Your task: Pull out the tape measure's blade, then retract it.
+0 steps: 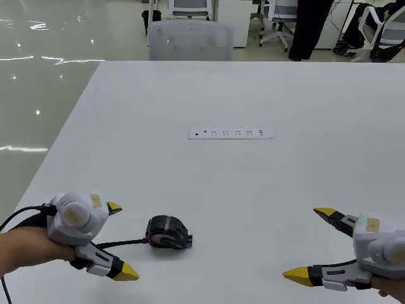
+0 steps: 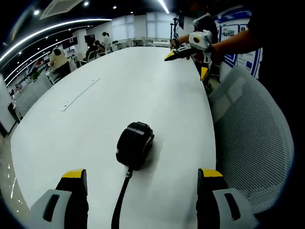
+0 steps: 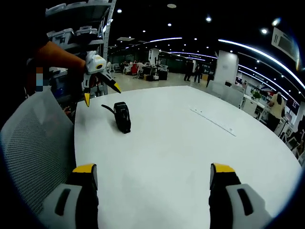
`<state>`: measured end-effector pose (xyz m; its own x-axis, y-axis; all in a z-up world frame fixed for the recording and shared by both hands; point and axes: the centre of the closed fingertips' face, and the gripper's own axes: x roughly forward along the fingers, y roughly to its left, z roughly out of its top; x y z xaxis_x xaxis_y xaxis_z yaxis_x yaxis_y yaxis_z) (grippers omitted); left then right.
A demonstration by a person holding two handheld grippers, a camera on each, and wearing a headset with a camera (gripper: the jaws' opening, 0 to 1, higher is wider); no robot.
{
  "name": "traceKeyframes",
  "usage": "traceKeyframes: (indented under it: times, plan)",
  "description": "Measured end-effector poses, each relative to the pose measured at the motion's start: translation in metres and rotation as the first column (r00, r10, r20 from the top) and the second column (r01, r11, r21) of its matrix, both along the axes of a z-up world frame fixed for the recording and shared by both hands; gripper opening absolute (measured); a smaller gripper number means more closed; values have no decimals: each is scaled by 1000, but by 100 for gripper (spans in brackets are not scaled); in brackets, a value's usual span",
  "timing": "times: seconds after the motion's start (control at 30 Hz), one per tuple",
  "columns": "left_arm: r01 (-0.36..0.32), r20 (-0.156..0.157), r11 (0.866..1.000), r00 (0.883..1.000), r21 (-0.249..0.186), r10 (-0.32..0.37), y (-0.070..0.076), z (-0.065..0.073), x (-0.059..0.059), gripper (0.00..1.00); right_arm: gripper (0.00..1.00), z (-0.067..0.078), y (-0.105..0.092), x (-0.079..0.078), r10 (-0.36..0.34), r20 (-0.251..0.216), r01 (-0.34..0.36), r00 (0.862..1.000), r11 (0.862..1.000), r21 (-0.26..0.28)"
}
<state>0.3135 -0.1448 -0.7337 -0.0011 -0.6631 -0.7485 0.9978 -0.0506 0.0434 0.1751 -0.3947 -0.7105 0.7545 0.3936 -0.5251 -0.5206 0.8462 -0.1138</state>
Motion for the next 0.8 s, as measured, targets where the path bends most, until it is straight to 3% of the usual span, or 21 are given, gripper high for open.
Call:
traceKeyframes:
  times: [0.17, 0.23, 0.33, 0.43, 0.5, 0.57, 0.63, 0.67, 0.73, 0.77, 0.8]
  plan:
    - [44, 11, 999, 999, 16, -44, -20, 4, 9, 91, 99, -5, 20, 10, 95, -43, -96, 995, 995, -24]
    - [64, 0, 997, 998, 47, -64, -24, -1, 12, 87, 99, -5, 28, 17, 127, -48, -128, 991, 992, -23]
    - [90, 16, 995, 996, 49, -91, -31, 0, 15, 82, 98, -4, 39, 25, 165, -72, -166, 984, 986, -3]
    - [96, 31, 994, 995, 46, -97, -38, -3, 20, 75, 96, -9, 55, 27, 226, -138, -222, 964, 974, 44]
    - [109, 32, 993, 993, 45, -110, -41, -7, 19, 69, 94, -11, 60, 35, 247, -137, -246, 959, 969, 22]
    - [113, 11, 992, 993, 50, -114, -43, -13, 16, 67, 92, -13, 67, 40, 264, -151, -262, 953, 964, 31]
    - [130, 9, 990, 991, 57, -131, -44, -16, 12, 66, 92, -12, 76, 45, 290, -146, -288, 946, 957, 31]
    - [153, 14, 986, 988, 66, -155, -46, -21, 12, 65, 91, -12, 80, 47, 304, -146, -303, 941, 952, 32]
    - [179, 51, 979, 981, 98, -185, -47, -27, 15, 60, 90, -12, 88, 51, 329, -153, -327, 932, 944, 36]
    - [179, 58, 978, 981, 108, -186, -48, -29, 16, 59, 89, -12, 92, 52, 341, -159, -337, 927, 940, 52]
    - [180, 53, 978, 981, 104, -186, -52, -31, 14, 58, 88, -11, 102, 52, 361, -181, -347, 915, 932, 103]
